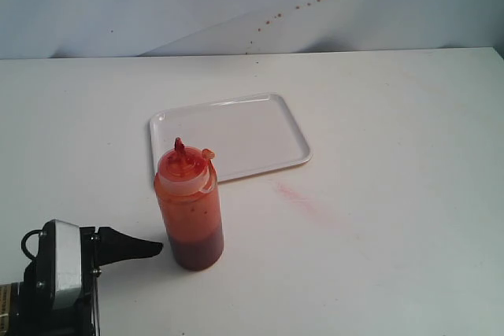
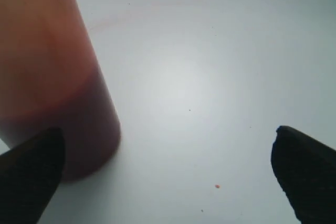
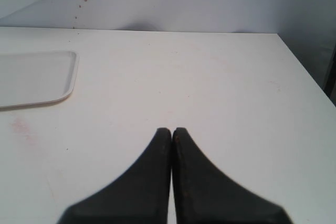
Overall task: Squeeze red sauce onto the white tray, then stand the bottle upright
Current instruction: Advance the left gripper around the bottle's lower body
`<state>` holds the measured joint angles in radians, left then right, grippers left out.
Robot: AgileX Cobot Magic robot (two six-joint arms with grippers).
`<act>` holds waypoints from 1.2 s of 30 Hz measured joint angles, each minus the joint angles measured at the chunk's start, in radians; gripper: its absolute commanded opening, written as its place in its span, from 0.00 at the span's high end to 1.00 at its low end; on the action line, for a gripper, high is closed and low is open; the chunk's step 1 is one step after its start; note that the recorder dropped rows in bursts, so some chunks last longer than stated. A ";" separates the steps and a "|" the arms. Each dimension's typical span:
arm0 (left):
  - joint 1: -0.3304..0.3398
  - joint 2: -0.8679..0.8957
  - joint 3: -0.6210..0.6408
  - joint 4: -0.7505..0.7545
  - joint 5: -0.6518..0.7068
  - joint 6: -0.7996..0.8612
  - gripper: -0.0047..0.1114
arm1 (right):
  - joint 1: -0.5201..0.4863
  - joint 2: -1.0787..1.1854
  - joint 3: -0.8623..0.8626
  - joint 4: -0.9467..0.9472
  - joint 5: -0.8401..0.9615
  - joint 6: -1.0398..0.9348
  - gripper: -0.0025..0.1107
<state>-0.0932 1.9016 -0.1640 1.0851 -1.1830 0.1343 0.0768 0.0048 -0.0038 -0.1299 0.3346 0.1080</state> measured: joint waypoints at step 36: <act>0.000 0.002 -0.096 -0.210 0.055 -0.117 0.06 | 0.000 0.000 0.000 0.000 0.000 0.000 0.98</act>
<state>-0.0932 1.9032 -0.2603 0.8749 -1.1284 0.0170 0.0768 0.0048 -0.0038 -0.1299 0.3346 0.1080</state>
